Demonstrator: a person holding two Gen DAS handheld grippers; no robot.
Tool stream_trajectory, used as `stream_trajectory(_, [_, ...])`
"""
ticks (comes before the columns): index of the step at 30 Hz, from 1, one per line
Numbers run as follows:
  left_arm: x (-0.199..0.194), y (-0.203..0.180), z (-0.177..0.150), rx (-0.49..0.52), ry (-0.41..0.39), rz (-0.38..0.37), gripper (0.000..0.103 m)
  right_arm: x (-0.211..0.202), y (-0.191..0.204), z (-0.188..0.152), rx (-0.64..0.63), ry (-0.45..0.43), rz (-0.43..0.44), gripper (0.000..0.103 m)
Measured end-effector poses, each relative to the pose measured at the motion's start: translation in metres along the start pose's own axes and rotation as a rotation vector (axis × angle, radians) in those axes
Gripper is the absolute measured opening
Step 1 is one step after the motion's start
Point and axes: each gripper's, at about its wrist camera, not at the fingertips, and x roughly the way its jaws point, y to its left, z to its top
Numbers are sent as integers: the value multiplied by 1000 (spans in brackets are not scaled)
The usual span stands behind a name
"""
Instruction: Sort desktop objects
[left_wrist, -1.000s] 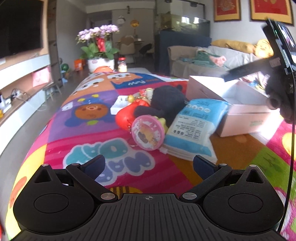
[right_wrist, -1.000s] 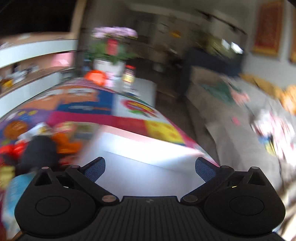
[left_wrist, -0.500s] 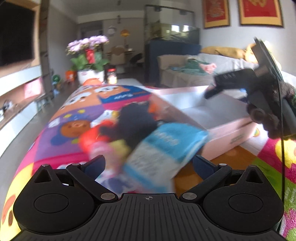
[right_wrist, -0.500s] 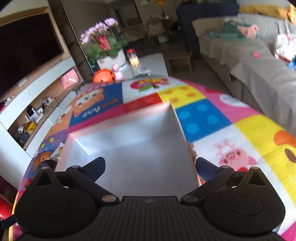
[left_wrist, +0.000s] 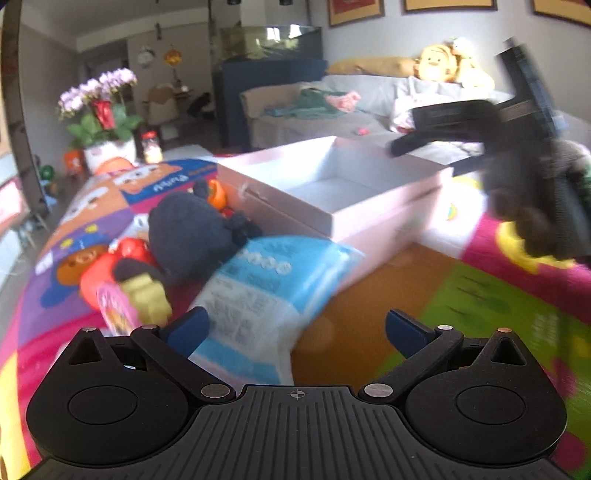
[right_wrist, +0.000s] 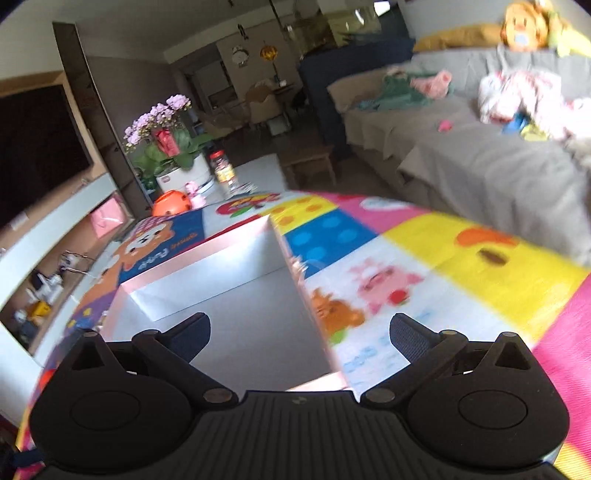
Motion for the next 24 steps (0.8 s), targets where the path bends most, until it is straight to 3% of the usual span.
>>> stream_trajectory(2, [-9, 5, -6, -45, 21, -2, 103, 10, 13, -7, 22, 32, 35, 103])
stream_trajectory(4, [-15, 11, -9, -84, 20, 32, 103, 13, 36, -14, -39, 18, 18, 103])
stream_trajectory(8, [-22, 20, -6, -103, -15, 101, 103, 15, 54, -16, -85, 65, 195, 103])
stream_trajectory(12, [-13, 20, 3, -43, -55, 163, 103, -22, 67, -22, -236, -59, 139, 103])
stream_trajectory(15, [8, 18, 6, -17, -14, 269, 103, -46, 63, -36, -306, -59, 132, 103])
stream_trajectory(16, [13, 19, 5, -39, 9, 268, 103, -54, 60, -42, -322, -49, 128, 103])
stream_trajectory(19, [5, 14, 4, -131, 17, 131, 103, -71, 45, -57, -343, -32, 102, 103])
stream_trajectory(22, [-6, 1, 6, -173, 24, -101, 103, -80, 36, -68, -357, -21, 65, 103])
stream_trajectory(24, [-17, -6, 8, -190, 14, -191, 103, -85, 35, -74, -361, -13, 59, 103])
